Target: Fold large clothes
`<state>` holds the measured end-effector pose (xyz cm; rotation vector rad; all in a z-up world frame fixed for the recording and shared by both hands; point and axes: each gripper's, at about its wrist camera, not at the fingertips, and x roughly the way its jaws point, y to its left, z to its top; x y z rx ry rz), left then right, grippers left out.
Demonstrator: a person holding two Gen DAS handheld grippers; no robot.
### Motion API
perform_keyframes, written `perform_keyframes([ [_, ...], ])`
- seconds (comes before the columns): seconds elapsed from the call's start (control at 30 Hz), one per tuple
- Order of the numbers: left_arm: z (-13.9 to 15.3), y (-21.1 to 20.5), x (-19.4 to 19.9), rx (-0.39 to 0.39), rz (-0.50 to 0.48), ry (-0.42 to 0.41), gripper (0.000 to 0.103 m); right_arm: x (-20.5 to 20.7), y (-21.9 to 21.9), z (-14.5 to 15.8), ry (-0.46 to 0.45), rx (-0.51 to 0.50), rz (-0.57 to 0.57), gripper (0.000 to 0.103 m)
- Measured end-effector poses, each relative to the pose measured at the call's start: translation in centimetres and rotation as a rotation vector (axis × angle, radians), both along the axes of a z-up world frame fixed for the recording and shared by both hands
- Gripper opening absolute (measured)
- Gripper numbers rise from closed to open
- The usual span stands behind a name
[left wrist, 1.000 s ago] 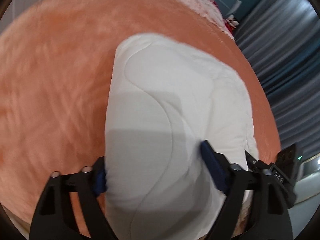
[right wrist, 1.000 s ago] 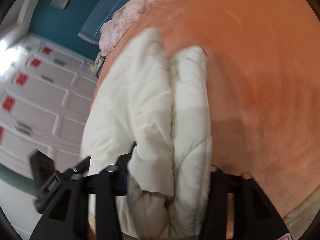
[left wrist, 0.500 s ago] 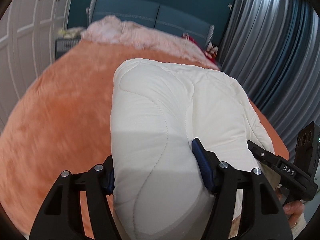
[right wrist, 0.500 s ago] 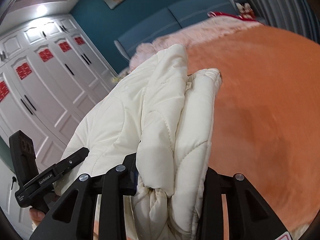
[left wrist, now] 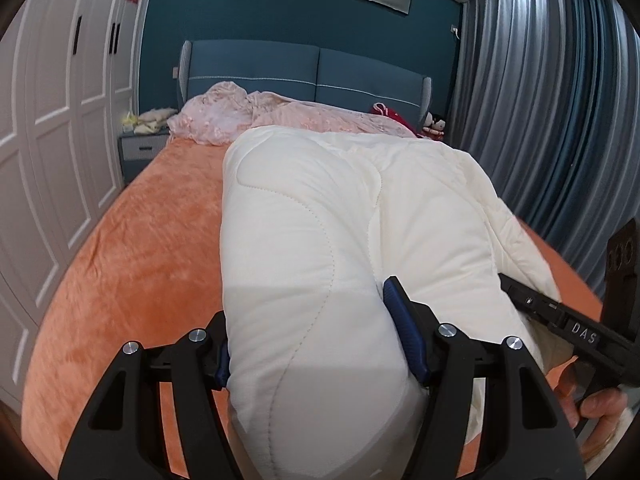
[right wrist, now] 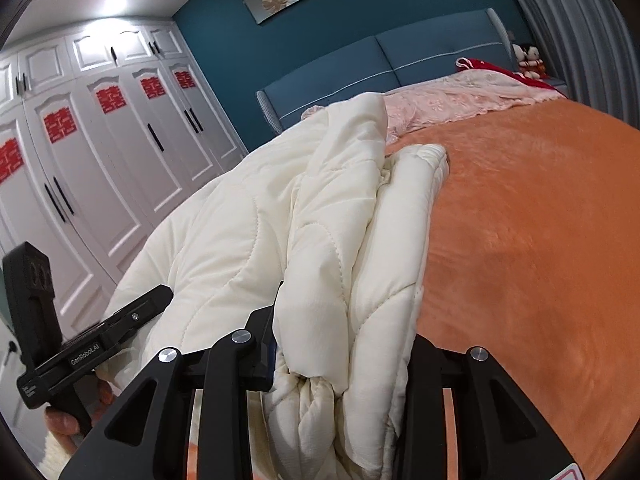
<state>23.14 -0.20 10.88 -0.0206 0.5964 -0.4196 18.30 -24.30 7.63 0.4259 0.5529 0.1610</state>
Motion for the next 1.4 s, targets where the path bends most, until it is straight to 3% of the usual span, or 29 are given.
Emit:
perform_keyframes([
  [0.17,-2.4,0.9,3.9,-0.027,0.019,0.055,0.060,3.9,0.3,-2.7,0.066,-0.005,0.011,0.032],
  [0.47,-11.1,2.4,8.4,0.005,0.050,0.156,0.060,8.4,2.0,-9.4,0.168,-0.033,0.042,0.031],
  [0.6,-15.5,3.6,8.9,0.005,0.068,0.233,0.060,9.0,3.0,-13.1,0.237,-0.030,0.058,0.031],
  [0.7,-17.9,4.4,7.8,-0.001,0.075,0.238,0.063,8.2,3.3,-15.5,0.255,-0.009,0.067,0.032],
  [0.77,-18.7,4.9,7.2,-0.012,0.083,0.242,0.066,7.8,3.3,-16.2,0.259,0.013,0.065,0.038],
  [0.93,-18.2,5.5,6.1,0.006,0.125,0.278,0.073,6.5,2.8,-15.5,0.299,0.052,0.066,0.049],
  [1.17,-14.2,5.2,3.3,0.209,0.204,0.261,0.078,2.0,2.9,-10.3,0.298,-0.156,0.014,0.053],
  [1.3,-12.2,4.6,4.1,0.222,0.260,0.278,0.078,2.2,4.1,-7.4,0.262,-0.268,-0.013,0.053],
  [1.4,-10.8,3.5,5.9,0.228,0.296,0.253,0.078,4.1,6.2,-6.2,0.232,-0.367,-0.011,0.041],
])
